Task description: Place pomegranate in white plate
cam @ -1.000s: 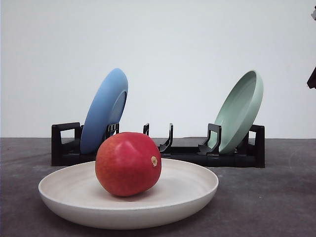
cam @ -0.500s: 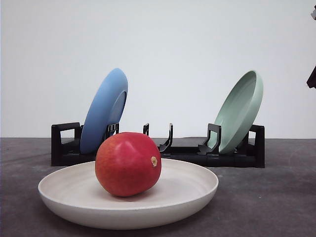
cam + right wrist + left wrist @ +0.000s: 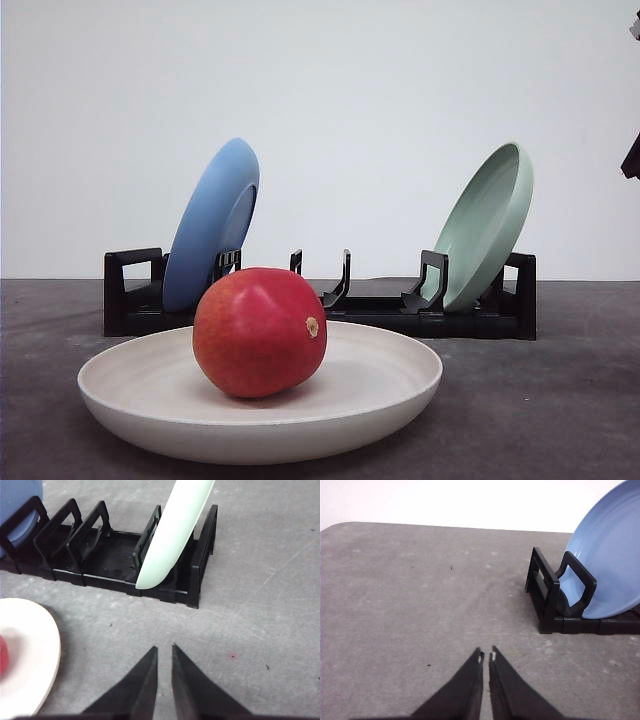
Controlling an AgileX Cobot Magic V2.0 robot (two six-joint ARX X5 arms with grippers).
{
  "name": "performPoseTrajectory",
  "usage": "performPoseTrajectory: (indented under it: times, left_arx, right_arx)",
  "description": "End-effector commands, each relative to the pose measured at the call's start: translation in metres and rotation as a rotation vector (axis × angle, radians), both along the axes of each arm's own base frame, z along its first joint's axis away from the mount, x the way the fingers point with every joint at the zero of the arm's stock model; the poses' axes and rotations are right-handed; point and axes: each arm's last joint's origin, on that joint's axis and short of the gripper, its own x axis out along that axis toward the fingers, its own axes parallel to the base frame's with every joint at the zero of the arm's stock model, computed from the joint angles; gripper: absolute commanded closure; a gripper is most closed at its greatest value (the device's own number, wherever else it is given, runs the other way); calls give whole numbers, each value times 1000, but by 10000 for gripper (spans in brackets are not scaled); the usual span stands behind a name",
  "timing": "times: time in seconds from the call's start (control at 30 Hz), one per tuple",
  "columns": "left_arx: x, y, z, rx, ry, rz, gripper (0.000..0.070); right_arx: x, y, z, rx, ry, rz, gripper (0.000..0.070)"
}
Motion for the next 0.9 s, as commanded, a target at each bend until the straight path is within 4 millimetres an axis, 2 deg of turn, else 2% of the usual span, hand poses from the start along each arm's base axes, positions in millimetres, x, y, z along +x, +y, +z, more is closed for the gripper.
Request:
performPoseTrajectory:
  times: [0.0,0.3,0.4,0.53,0.63,0.87]
  left_arx:
    - [0,0,-4,10,12,1,700]
    - [0,0,-4,10,12,1,700]
    - [0,0,-4,10,12,1,700]
    - [0,0,-4,10,12,1,700]
    - [0,0,-4,10,12,1,700]
    - [0,0,-4,10,12,1,700]
  right_arx:
    - [1,1,0,-7,-9,8,654]
    - [0,0,0,-14,-15,11,654]
    - [-5,-4,2,-124,-73,30,654]
    - [-14,-14,1,-158,-141,0,654]
    - [-22,-23,-8,-149,-182,-55,654]
    - [-35,-34,-45,-96,-241,-151,654]
